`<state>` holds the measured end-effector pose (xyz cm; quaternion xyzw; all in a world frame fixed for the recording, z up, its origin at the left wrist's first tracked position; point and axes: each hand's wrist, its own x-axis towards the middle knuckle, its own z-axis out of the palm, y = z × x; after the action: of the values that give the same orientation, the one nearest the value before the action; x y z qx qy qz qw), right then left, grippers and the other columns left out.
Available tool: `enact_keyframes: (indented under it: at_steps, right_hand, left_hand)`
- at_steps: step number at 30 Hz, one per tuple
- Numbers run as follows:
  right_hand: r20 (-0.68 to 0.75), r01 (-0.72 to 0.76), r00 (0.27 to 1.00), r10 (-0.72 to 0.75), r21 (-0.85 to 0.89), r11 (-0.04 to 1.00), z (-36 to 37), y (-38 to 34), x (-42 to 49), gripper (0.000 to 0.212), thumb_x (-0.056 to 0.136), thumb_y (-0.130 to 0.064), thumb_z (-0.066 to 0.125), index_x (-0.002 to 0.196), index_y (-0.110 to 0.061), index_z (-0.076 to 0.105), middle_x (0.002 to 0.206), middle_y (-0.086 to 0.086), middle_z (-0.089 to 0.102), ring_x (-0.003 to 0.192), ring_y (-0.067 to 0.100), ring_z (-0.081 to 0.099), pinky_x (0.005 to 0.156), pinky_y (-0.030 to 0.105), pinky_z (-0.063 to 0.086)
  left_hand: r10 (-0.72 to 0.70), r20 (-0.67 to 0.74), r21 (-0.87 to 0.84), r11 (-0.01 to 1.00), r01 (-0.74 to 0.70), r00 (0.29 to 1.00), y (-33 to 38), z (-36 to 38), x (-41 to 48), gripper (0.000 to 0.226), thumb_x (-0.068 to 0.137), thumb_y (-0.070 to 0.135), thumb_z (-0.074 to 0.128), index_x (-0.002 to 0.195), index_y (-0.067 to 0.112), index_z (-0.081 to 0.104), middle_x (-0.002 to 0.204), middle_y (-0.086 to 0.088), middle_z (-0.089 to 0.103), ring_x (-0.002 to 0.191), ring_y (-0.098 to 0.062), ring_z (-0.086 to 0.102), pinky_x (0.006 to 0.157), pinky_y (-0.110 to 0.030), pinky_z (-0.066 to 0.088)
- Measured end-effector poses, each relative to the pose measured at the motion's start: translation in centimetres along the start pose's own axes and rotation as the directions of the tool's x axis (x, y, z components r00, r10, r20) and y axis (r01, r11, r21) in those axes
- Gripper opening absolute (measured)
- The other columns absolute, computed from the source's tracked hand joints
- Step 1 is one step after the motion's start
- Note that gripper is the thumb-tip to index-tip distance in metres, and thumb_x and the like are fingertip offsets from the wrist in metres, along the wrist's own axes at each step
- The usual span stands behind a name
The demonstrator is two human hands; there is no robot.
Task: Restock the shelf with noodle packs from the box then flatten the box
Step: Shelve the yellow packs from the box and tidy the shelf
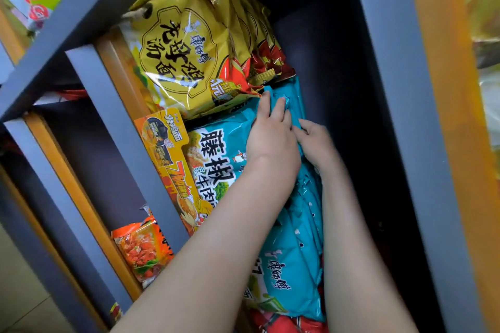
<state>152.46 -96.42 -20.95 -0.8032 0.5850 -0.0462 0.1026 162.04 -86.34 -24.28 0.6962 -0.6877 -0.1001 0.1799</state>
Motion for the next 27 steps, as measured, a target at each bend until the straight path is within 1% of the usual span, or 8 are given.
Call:
enact_keyframes:
  at_steps: [3, 6, 9, 12, 15, 18, 24, 27]
  right_hand:
    - [-0.041, -0.019, 0.999, 0.019, 0.021, 1.000, 0.4, 1.3, -0.6, 0.012, 0.093, -0.012, 0.055, 0.092, -0.008, 0.066, 0.076, 0.003, 0.061, 0.061, -0.001, 0.050, 0.059, 0.022, 0.041]
    - [-0.077, 0.001, 0.997, -0.002, -0.015, 1.000, 0.8, 1.7, -0.9, 0.024, 0.095, -0.015, 0.051, 0.109, -0.003, 0.067, 0.100, 0.007, 0.067, 0.089, 0.013, 0.059, 0.082, 0.030, 0.048]
    - [-0.190, 0.008, 0.982, -0.002, 0.035, 0.999, 1.0, 1.4, -0.8, 0.031, 0.098, -0.015, 0.042, 0.100, 0.005, 0.065, 0.098, 0.015, 0.062, 0.090, 0.023, 0.054, 0.086, 0.041, 0.044]
    - [-0.275, -0.007, 0.961, 0.038, 0.113, 0.994, 0.8, 1.1, -0.3, 0.032, 0.098, -0.010, 0.038, 0.121, 0.001, 0.058, 0.117, 0.010, 0.057, 0.108, 0.022, 0.054, 0.100, 0.034, 0.042]
    - [-0.156, -0.069, 0.984, 0.084, 0.101, 0.993, 0.5, 1.1, 0.3, 0.042, 0.097, -0.019, 0.050, 0.136, -0.006, 0.043, 0.125, 0.004, 0.049, 0.108, 0.011, 0.048, 0.097, 0.023, 0.040]
    - [-0.075, -0.130, 0.987, 0.140, 0.123, 0.984, 0.2, 1.1, 1.2, 0.053, 0.095, -0.025, 0.054, 0.142, -0.011, 0.036, 0.135, 0.008, 0.048, 0.116, 0.018, 0.051, 0.102, 0.030, 0.042]
    - [0.044, -0.021, 0.999, 0.019, 0.051, 0.998, -0.6, 0.2, 0.8, 0.051, 0.097, -0.013, 0.050, 0.145, -0.014, 0.032, 0.135, 0.000, 0.046, 0.122, 0.011, 0.045, 0.102, 0.019, 0.034]
    - [0.061, 0.017, 0.998, -0.019, 0.040, 0.999, -1.0, 0.4, 0.2, 0.045, 0.096, -0.015, 0.051, 0.140, -0.019, 0.041, 0.135, 0.002, 0.051, 0.118, 0.010, 0.049, 0.104, 0.024, 0.037]
  left_hand:
    - [-0.010, 0.003, 0.003, 1.000, 0.010, 1.000, -0.1, 0.0, 0.0, 0.056, 0.100, 0.037, 0.017, 0.152, 0.016, 0.011, 0.160, -0.008, 0.005, 0.146, -0.029, -0.009, 0.112, -0.056, -0.011]
    - [-0.007, 0.012, 0.030, 1.000, 0.007, 1.000, -0.1, -0.1, -0.1, 0.056, 0.100, 0.036, 0.016, 0.152, 0.017, 0.010, 0.160, -0.008, 0.004, 0.146, -0.029, -0.009, 0.112, -0.056, -0.010]
    - [-0.005, 0.009, 0.040, 0.999, 0.005, 1.000, -0.1, -0.2, -0.2, 0.056, 0.100, 0.037, 0.014, 0.152, 0.018, 0.010, 0.160, -0.009, 0.002, 0.146, -0.029, -0.009, 0.112, -0.057, -0.010]
    - [-0.005, 0.014, 0.046, 0.999, 0.005, 1.000, -0.1, -0.2, -0.3, 0.056, 0.100, 0.037, 0.014, 0.152, 0.017, 0.009, 0.160, -0.009, 0.001, 0.146, -0.030, -0.010, 0.112, -0.057, -0.010]
    - [-0.006, 0.014, 0.044, 0.999, 0.005, 1.000, -0.1, -0.2, -0.3, 0.057, 0.099, 0.037, 0.014, 0.152, 0.016, 0.007, 0.159, -0.009, 0.000, 0.146, -0.030, -0.010, 0.113, -0.057, -0.010]
    - [-0.012, 0.015, 0.048, 0.999, 0.012, 1.000, -0.1, -0.2, -0.2, 0.056, 0.100, 0.036, 0.013, 0.152, 0.016, 0.007, 0.159, -0.010, 0.000, 0.146, -0.030, -0.010, 0.113, -0.057, -0.010]
    - [-0.008, 0.026, 0.063, 0.998, 0.007, 1.000, 0.0, -0.2, 0.0, 0.056, 0.100, 0.037, 0.013, 0.152, 0.017, 0.008, 0.159, -0.009, 0.000, 0.146, -0.030, -0.010, 0.112, -0.057, -0.011]
    - [-0.004, 0.018, 0.069, 0.998, 0.003, 1.000, 0.1, -0.2, 0.0, 0.056, 0.099, 0.037, 0.013, 0.152, 0.017, 0.008, 0.160, -0.009, 0.001, 0.146, -0.030, -0.009, 0.112, -0.057, -0.011]
